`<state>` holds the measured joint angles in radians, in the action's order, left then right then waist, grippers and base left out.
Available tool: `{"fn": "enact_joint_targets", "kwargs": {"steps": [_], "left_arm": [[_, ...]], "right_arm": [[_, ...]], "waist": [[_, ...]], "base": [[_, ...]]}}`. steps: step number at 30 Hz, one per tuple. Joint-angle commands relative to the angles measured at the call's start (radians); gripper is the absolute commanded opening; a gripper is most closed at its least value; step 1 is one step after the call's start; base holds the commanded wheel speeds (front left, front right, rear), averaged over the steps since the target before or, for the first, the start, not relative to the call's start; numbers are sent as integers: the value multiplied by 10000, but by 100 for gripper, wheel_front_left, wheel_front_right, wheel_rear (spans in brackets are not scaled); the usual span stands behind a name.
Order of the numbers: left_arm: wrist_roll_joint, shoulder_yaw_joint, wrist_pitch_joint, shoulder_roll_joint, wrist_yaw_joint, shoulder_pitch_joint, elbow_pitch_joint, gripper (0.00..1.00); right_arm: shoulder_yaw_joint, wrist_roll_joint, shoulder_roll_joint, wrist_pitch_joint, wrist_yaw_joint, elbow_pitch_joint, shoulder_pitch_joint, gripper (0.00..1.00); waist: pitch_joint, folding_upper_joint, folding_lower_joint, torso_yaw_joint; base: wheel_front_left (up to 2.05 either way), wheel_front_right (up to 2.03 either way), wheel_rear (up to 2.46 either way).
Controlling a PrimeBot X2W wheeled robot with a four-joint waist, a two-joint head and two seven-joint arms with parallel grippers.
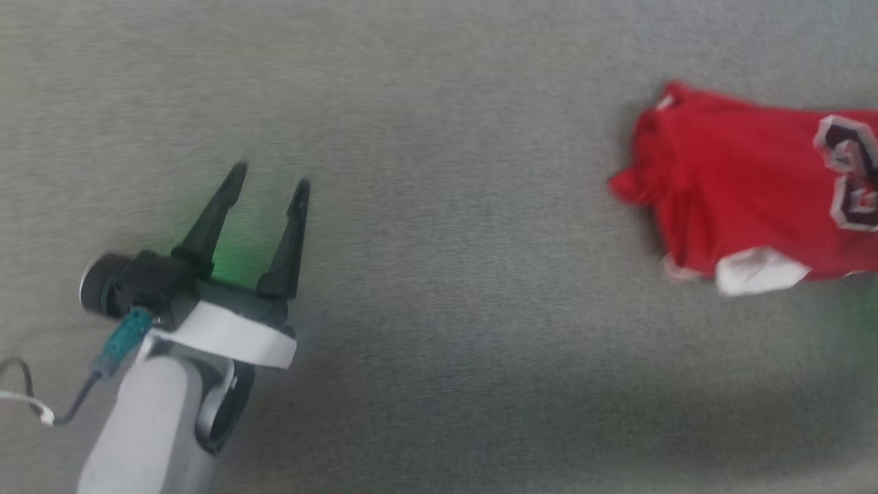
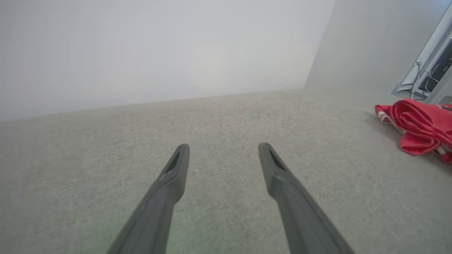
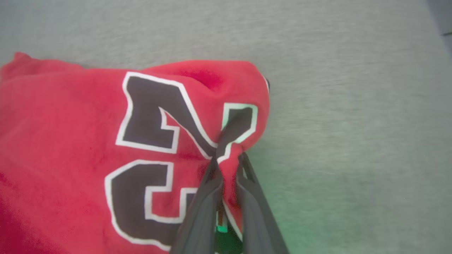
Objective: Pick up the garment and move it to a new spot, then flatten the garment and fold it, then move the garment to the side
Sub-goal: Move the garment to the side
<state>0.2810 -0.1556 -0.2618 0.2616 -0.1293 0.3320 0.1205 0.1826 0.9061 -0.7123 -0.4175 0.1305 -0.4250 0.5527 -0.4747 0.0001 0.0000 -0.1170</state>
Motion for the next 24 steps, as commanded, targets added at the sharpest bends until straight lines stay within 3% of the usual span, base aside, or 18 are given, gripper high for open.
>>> {"fn": "enact_joint_targets", "kwargs": {"steps": [1, 12, 24], "left_arm": [[-72, -56, -40, 76, -17, 206, -42, 100], [-237, -1357, -40, 1125, -17, 2613, -187, 100], [-340, -2332, -31, 1731, -16, 4771, 9, 100]], "right_arm": [[-86, 44, 12, 140, 4, -44, 97, 0], [-1592, -638, -478, 1803, 2, -1886, 1313, 0], [-1298, -2286, -481, 3767, 0, -4362, 3487, 0]], "waist": [[-359, -1, 0, -392], [-1604, -1, 0, -1266], [-2556, -1, 0, -1197]], "base": [[0, 0, 0], [0, 0, 0], [0, 0, 0]]}}
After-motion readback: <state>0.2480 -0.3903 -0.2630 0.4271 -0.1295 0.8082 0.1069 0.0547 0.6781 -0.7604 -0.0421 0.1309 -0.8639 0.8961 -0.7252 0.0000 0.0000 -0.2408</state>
